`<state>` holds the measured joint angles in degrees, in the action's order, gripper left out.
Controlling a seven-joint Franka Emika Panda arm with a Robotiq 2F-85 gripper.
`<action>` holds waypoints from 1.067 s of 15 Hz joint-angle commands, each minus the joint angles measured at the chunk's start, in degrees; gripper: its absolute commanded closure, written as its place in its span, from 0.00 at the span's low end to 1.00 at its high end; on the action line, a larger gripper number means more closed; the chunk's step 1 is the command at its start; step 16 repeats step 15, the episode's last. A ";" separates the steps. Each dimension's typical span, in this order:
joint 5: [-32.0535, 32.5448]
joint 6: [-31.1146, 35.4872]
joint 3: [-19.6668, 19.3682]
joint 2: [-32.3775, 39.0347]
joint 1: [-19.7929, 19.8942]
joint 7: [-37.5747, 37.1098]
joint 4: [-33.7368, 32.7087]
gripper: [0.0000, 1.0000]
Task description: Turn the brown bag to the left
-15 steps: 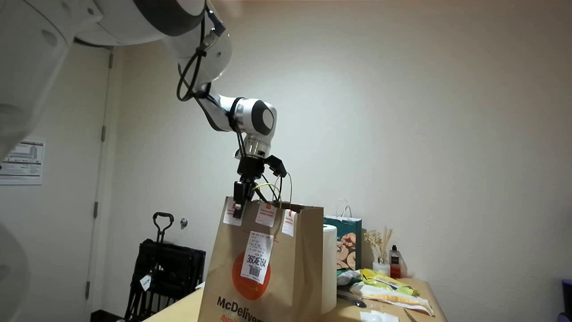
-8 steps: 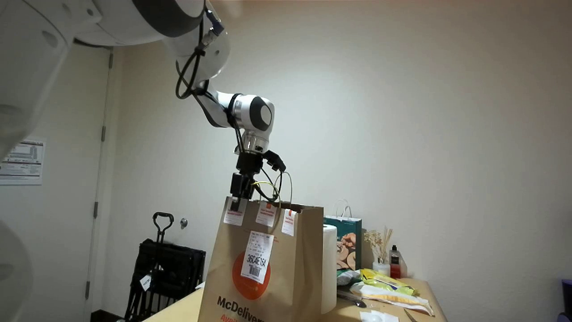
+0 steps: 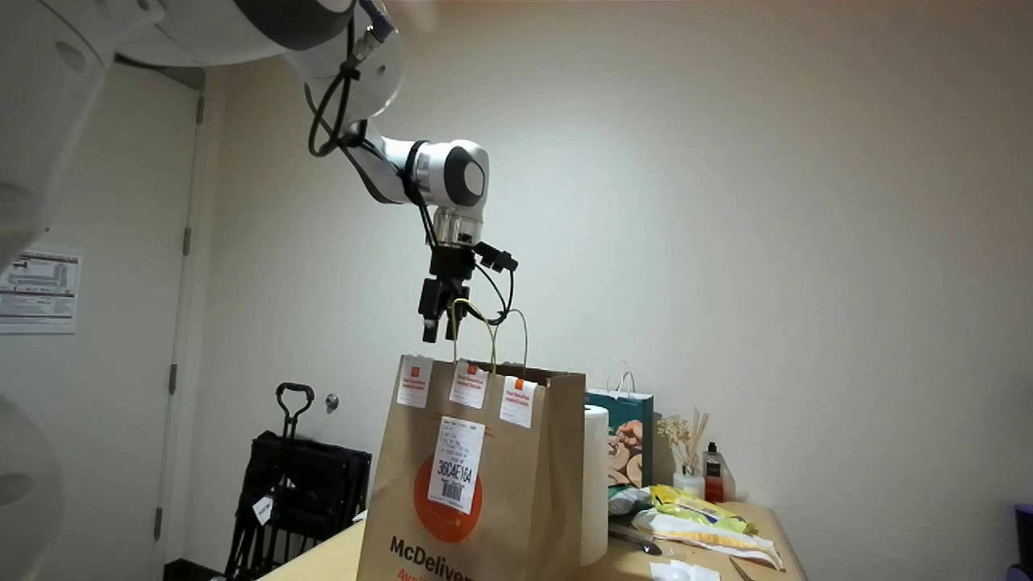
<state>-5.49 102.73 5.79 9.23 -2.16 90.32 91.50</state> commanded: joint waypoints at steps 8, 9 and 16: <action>1.31 1.89 -0.07 -6.39 -1.47 -10.49 -1.28 0.00; 1.05 2.14 -0.07 -6.68 -1.59 -11.39 -1.48 0.00; 0.14 2.13 -0.20 -5.96 -1.53 -14.62 -3.20 0.00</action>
